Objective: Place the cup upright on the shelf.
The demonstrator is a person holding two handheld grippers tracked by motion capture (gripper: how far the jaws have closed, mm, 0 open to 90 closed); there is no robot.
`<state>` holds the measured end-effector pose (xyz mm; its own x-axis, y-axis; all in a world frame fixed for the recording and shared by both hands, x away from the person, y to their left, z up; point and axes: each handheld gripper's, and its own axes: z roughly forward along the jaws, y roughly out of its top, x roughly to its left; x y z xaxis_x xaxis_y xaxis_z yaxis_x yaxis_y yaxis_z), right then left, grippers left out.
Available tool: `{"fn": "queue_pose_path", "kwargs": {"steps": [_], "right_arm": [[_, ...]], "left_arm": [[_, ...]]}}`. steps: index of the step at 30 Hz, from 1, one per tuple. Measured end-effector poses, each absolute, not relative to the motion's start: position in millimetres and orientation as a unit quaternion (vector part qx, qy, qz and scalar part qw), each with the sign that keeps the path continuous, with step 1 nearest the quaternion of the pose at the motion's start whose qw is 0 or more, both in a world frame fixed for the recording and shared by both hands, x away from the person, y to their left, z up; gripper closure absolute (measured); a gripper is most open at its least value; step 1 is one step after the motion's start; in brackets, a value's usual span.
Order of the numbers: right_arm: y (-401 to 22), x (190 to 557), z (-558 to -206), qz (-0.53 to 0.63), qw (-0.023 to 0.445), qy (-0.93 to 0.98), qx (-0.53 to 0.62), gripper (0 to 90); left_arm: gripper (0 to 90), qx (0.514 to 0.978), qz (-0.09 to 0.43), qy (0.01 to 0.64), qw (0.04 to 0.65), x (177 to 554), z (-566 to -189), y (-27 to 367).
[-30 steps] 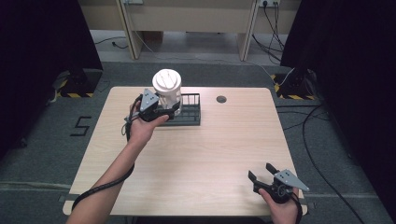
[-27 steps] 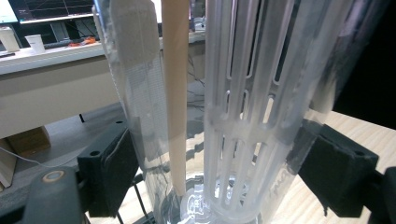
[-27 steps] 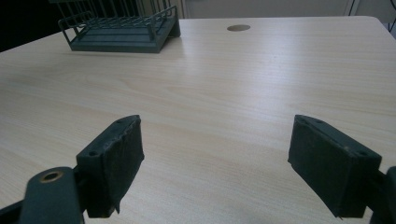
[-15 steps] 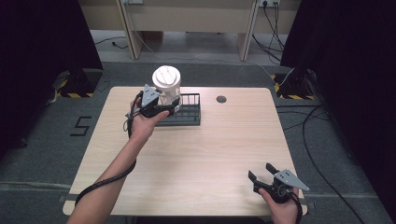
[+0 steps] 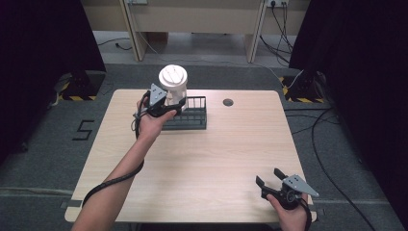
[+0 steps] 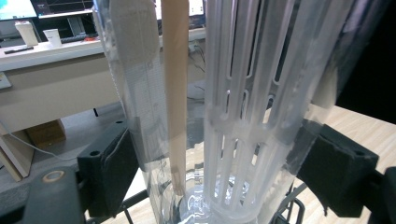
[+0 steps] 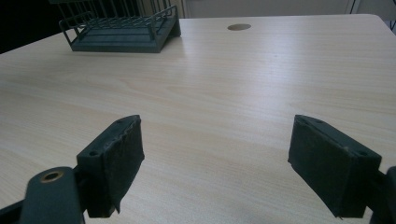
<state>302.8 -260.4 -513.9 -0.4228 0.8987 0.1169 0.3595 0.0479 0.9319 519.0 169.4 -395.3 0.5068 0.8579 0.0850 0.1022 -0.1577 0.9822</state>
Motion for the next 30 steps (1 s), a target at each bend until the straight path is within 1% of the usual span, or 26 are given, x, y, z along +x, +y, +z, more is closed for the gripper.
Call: {"fn": "queue_pose_path", "kwargs": {"steps": [15, 30], "right_arm": [[-261, 303, -514, 0.509, 0.265, 0.673, 0.467, 18.5], [-261, 303, -514, 0.510, 0.263, 0.673, 0.467, 18.6]], "left_arm": [[18.0, 0.671, 0.352, 0.368, 0.539, 533, -398, 167], [18.0, 0.668, 0.353, 0.389, 0.527, 546, -410, 165]]}}
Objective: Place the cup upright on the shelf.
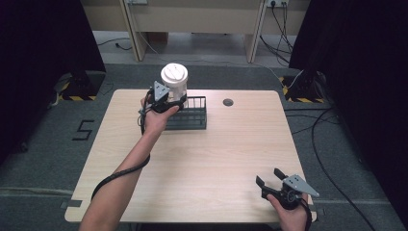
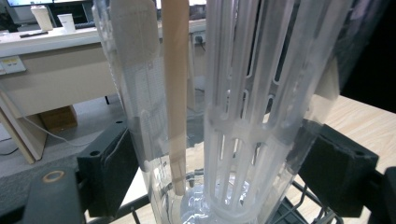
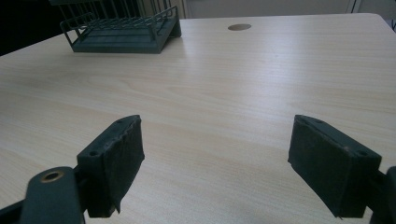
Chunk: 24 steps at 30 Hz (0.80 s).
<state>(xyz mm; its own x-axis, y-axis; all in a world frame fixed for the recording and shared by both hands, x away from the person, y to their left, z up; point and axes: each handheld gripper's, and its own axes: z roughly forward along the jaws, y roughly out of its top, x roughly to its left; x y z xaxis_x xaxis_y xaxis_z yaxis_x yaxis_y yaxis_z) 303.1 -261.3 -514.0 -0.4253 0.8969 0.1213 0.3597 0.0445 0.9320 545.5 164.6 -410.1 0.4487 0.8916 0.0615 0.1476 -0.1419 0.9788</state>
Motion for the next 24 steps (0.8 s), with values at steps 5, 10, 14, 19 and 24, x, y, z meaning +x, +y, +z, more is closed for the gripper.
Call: {"fn": "queue_pose_path", "kwargs": {"steps": [5, 10, 14, 19, 24], "right_arm": [[-261, 303, -514, 0.509, 0.263, 0.673, 0.467, 18.6], [-261, 303, -514, 0.510, 0.263, 0.673, 0.467, 18.6], [-261, 303, -514, 0.511, 0.262, 0.673, 0.467, 18.6], [-261, 303, -514, 0.510, 0.262, 0.673, 0.466, 18.6], [-261, 303, -514, 0.510, 0.263, 0.673, 0.466, 18.6]], "left_arm": [[18.0, 0.671, 0.350, 0.393, 0.522, 547, -417, 164], [18.0, 0.672, 0.347, 0.402, 0.517, 548, -426, 162], [18.0, 0.672, 0.344, 0.406, 0.515, 550, -430, 161], [18.0, 0.671, 0.341, 0.414, 0.511, 551, -437, 160], [17.9, 0.673, 0.339, 0.420, 0.505, 550, -444, 159]]}}
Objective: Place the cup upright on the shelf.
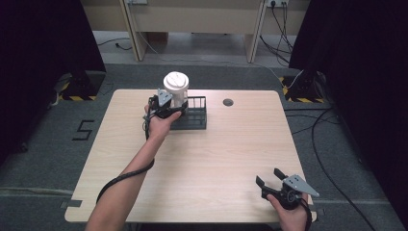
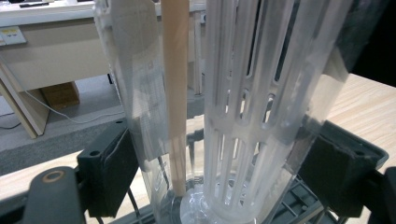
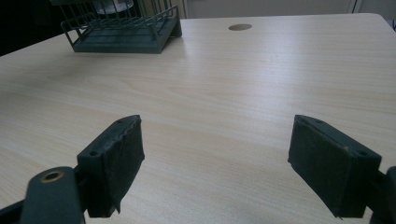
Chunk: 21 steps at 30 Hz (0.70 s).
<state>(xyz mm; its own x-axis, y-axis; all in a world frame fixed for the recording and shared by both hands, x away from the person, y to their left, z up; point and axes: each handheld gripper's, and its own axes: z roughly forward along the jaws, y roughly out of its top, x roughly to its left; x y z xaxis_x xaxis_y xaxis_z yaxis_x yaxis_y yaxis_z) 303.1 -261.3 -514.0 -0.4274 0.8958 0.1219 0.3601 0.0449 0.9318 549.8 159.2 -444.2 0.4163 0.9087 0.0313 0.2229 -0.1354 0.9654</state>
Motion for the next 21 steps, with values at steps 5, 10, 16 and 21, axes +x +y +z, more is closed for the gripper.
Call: {"fn": "queue_pose_path", "kwargs": {"steps": [5, 10, 16, 21], "right_arm": [[-261, 303, -514, 0.510, 0.262, 0.674, 0.466, 18.6], [-261, 303, -514, 0.510, 0.262, 0.673, 0.466, 18.6], [-261, 303, -514, 0.511, 0.262, 0.673, 0.467, 18.6], [-261, 303, -514, 0.511, 0.261, 0.673, 0.467, 18.6]], "left_arm": [[18.0, 0.673, 0.337, 0.426, 0.502, 551, -449, 159], [17.9, 0.675, 0.334, 0.430, 0.497, 552, -454, 158], [17.8, 0.677, 0.331, 0.434, 0.493, 554, -460, 157], [17.8, 0.676, 0.328, 0.437, 0.494, 554, -462, 158]]}}
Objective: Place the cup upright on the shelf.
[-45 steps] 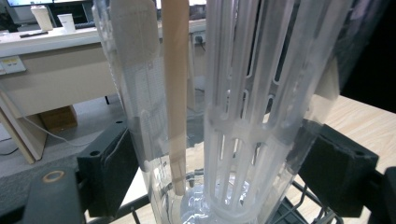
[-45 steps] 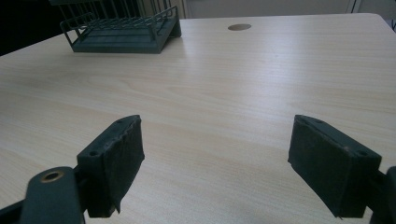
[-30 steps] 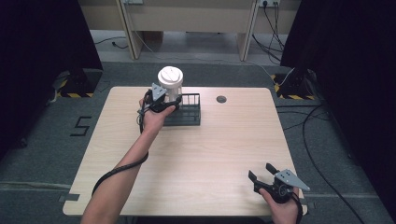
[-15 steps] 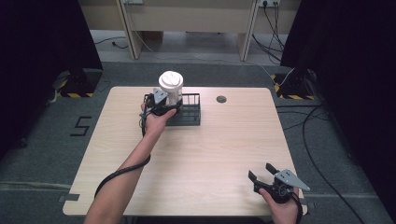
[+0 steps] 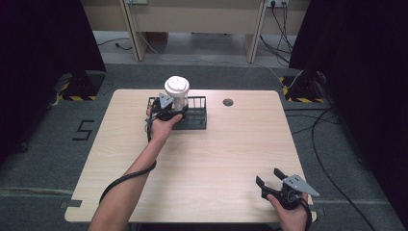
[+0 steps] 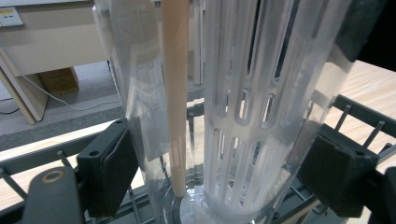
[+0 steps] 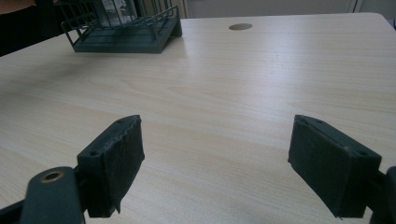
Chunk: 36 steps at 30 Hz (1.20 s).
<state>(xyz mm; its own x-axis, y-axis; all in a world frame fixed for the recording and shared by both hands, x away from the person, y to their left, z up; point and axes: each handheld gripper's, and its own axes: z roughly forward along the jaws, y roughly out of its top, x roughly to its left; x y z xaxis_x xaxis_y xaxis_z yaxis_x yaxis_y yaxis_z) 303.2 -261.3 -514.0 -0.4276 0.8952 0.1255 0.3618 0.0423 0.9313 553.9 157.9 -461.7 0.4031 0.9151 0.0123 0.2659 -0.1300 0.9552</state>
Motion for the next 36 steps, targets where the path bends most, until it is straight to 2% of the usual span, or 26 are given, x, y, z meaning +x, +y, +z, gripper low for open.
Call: {"fn": "queue_pose_path", "kwargs": {"steps": [21, 36], "right_arm": [[-261, 303, -514, 0.510, 0.258, 0.675, 0.467, 18.5], [-260, 303, -514, 0.508, 0.260, 0.676, 0.466, 18.3]], "left_arm": [[14.6, 0.668, 0.329, 0.443, 0.500, 550, -462, 161], [14.6, 0.666, 0.337, 0.431, 0.507, 521, -459, 176]]}}
